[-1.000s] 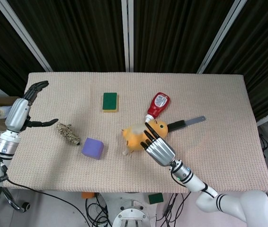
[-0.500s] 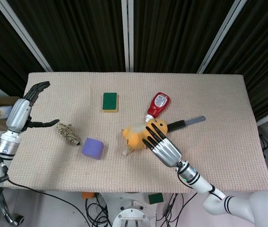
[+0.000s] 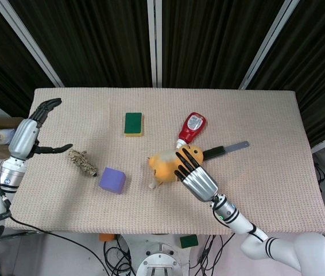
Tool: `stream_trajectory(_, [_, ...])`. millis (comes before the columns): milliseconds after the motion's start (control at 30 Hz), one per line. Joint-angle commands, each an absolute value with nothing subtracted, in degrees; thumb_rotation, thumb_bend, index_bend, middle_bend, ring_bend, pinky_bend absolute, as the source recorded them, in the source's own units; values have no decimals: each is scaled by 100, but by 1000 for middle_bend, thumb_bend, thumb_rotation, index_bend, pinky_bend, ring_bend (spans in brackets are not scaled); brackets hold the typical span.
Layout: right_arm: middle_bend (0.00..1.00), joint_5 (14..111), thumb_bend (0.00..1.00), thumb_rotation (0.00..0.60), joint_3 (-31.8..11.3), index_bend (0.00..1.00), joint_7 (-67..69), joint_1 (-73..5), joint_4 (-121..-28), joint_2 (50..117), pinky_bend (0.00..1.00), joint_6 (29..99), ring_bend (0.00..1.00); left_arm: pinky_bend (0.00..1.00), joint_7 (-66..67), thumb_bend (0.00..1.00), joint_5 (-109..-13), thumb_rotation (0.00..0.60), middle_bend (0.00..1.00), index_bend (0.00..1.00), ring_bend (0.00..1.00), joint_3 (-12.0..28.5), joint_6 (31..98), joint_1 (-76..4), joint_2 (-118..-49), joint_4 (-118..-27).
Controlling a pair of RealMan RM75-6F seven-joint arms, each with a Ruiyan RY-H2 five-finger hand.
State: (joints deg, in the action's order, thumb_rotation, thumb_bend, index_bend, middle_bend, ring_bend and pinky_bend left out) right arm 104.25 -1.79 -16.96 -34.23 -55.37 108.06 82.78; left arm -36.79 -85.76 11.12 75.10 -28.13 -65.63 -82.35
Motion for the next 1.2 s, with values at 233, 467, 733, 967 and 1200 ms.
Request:
stream_trajectory(233, [735,10380,432,600,-312,842,-1300,-3554,-4976,11231,0,8487,208,186,-3683,61,-8530,391,89,112,67,1099,7466,-2812,-6573,-8186])
stream_trajectory(467, [785,10381,446,600,-274,938,-1183,-3566,-4789,11284,0,8608,254,186,-3675,61,-8537,391,89,112,67,1099,7482,-2810,-6574,-8206])
stream_trajectory(733, [213,10296,216,600,-125,114,-1455,-3414,-5480,10660,0,8466,6,186,-3604,61,-8557,391,89,113,67,1089,7532,-2785,-6562,-8277])
stream_trajectory(967, [0,10088,181,600,-82,0,-1806,-3001,-7165,9366,0,8646,0,186,-3291,61,-8596,392,89,112,68,1016,7710,-2623,-6414,-8471])
stream_trajectory(1200, [0,9415,201,600,106,0,-1708,-1962,-8470,7622,0,9280,0,186,-1769,62,-8721,395,89,112,66,625,8257,-2030,-6218,-8826])
